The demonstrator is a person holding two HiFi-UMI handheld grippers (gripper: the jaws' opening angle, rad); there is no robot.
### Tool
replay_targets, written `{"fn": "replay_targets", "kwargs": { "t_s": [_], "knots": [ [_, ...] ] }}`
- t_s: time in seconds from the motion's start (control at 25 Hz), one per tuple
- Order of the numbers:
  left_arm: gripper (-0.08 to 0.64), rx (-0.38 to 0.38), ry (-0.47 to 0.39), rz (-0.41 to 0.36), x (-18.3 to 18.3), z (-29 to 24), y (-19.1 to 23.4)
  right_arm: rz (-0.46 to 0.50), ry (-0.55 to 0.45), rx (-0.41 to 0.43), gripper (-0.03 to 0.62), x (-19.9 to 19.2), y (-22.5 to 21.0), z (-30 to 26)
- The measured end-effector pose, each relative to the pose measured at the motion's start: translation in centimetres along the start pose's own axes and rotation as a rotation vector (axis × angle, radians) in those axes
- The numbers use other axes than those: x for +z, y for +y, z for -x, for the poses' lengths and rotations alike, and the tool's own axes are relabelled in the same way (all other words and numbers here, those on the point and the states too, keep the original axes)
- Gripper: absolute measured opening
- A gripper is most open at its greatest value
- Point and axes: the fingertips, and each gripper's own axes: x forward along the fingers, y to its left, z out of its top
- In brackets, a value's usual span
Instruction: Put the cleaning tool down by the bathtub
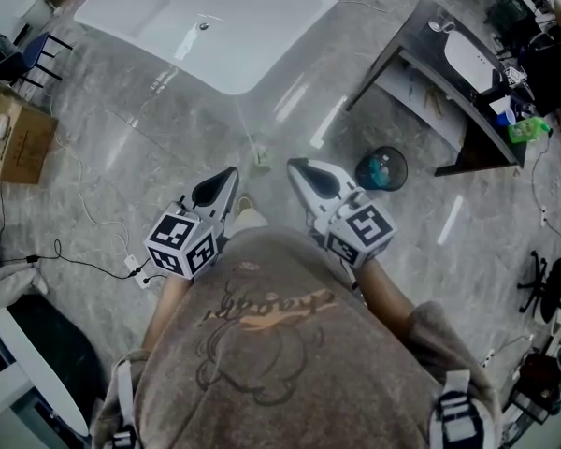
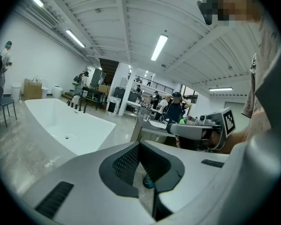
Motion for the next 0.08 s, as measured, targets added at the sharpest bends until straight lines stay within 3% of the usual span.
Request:
{"fn": "replay_targets", "kwargs": {
  "t_s": [0.08],
  "knots": [
    [0.003, -0.002, -0.008, 0.014, -0.12, 0.07, 0.22, -0.003, 0.002, 0.002, 0.006, -0.11, -0.08, -0.18]
  ]
}}
